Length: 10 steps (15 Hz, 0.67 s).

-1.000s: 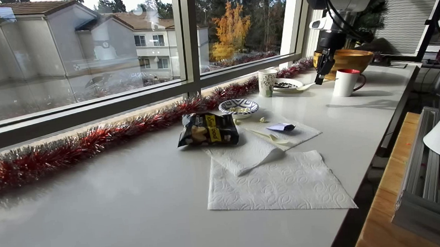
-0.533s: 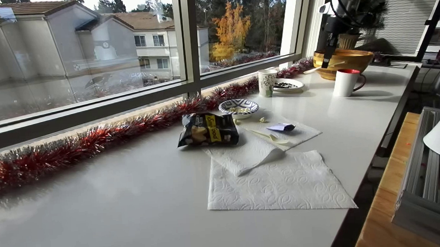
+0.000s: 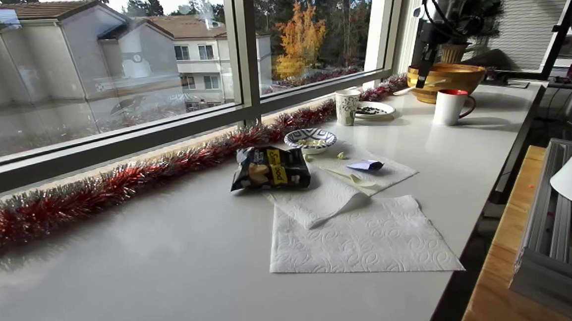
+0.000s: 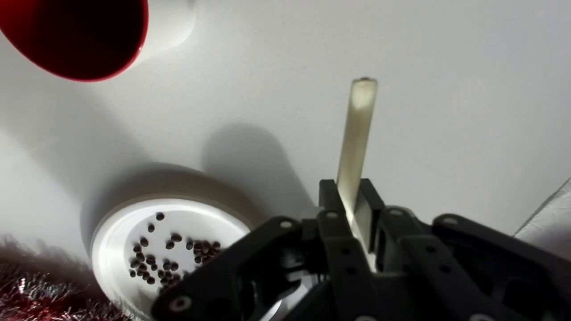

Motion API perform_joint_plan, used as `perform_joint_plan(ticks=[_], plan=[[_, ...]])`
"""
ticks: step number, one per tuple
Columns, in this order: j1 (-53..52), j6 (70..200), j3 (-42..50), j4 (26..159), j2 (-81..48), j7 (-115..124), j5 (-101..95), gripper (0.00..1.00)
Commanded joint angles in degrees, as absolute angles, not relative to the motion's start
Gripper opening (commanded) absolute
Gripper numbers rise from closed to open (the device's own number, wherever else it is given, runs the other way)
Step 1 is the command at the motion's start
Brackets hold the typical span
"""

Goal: Use the spoon to move the contents on the plate to the cup

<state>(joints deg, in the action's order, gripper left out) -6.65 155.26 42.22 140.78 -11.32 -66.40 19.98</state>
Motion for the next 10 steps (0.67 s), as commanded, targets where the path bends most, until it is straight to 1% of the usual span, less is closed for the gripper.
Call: perform_joint_plan(ticks=[1,3,4,10], plan=[[-7.28,156.14,41.21,131.37,-20.6,-57.75,22.01,0.03],[-7.41,155.75,40.93,125.86,-26.1,-52.86,21.07,0.03],[-0.47,154.9,34.22,123.28,-26.87,-45.57,13.4,0.03],[6.88,149.76,27.41,108.46,-38.2,-21.84,-5.45,0.03]])
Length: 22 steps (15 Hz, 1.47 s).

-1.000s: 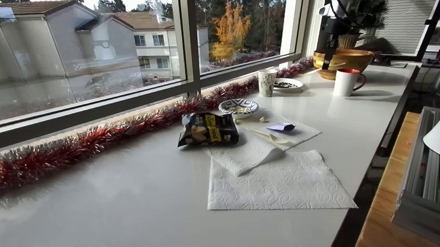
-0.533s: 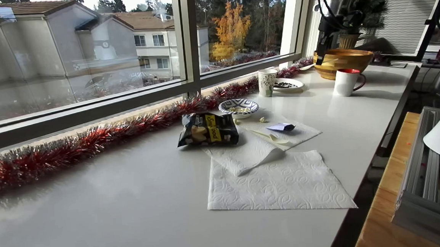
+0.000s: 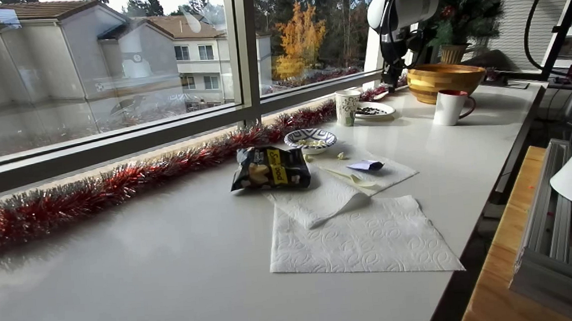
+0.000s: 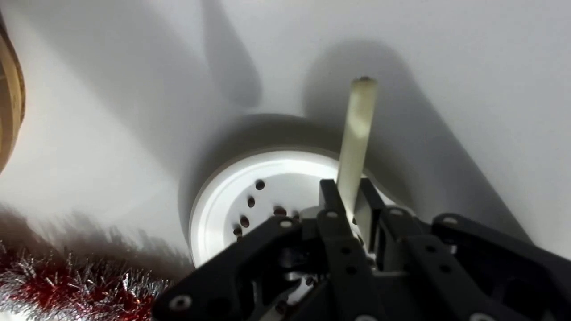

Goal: Use the spoon to move the contents on the plate to the cup

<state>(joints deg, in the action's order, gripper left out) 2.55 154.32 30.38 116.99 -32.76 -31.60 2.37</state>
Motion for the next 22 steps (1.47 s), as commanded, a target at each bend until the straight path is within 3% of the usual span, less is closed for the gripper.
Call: perform_joint_plan(ticks=[1,12,22], plan=[[8.39,147.32,26.02,106.41,-38.92,-19.89,-6.87,0.03],[19.39,124.26,14.4,91.72,-43.05,-17.89,-6.49,0.03],[23.82,115.58,10.45,82.21,-49.6,-18.33,-3.88,0.03]])
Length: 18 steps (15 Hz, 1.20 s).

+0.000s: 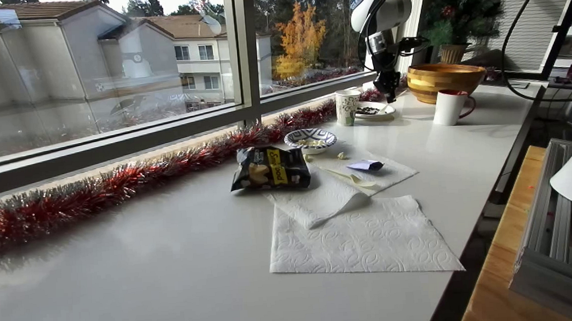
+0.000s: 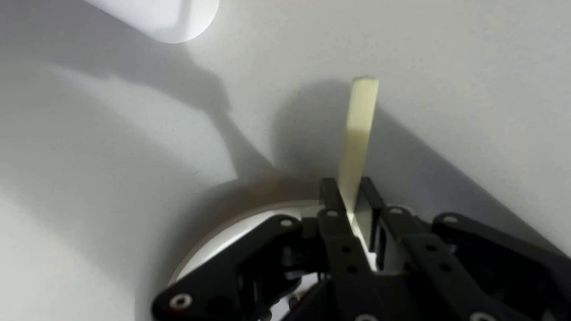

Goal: Use the spoon to move the contents on the plate to the cup

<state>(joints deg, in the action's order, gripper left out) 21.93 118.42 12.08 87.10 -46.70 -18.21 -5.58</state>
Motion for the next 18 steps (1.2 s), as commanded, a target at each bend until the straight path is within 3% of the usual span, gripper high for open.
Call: perform_joint_plan(ticks=[1,18], plan=[[24.17,115.43,10.1,81.45,-50.17,-18.54,-3.72,0.03],[28.6,120.3,5.19,75.59,-55.04,-23.86,1.37,0.03]])
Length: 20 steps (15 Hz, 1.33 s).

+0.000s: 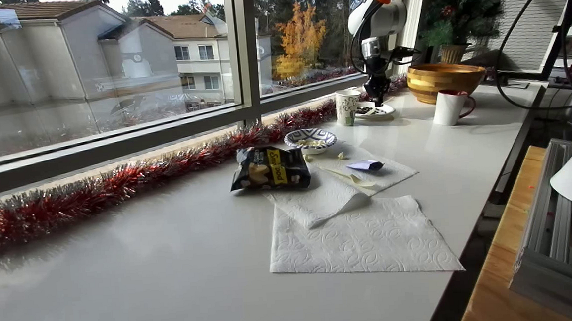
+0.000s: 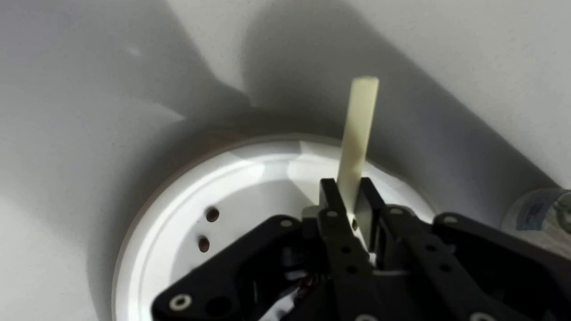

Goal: Use the spoon to move the contents on the plate to the cup

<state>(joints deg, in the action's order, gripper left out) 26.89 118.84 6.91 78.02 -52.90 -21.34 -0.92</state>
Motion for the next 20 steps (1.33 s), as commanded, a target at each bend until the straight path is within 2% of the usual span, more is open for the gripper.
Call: perform_joint_plan(ticks=[1,20], plan=[[28.9,120.87,4.9,75.36,-55.22,-24.43,1.78,0.03],[34.15,134.18,-1.39,76.1,-57.22,-33.66,6.88,0.03]])
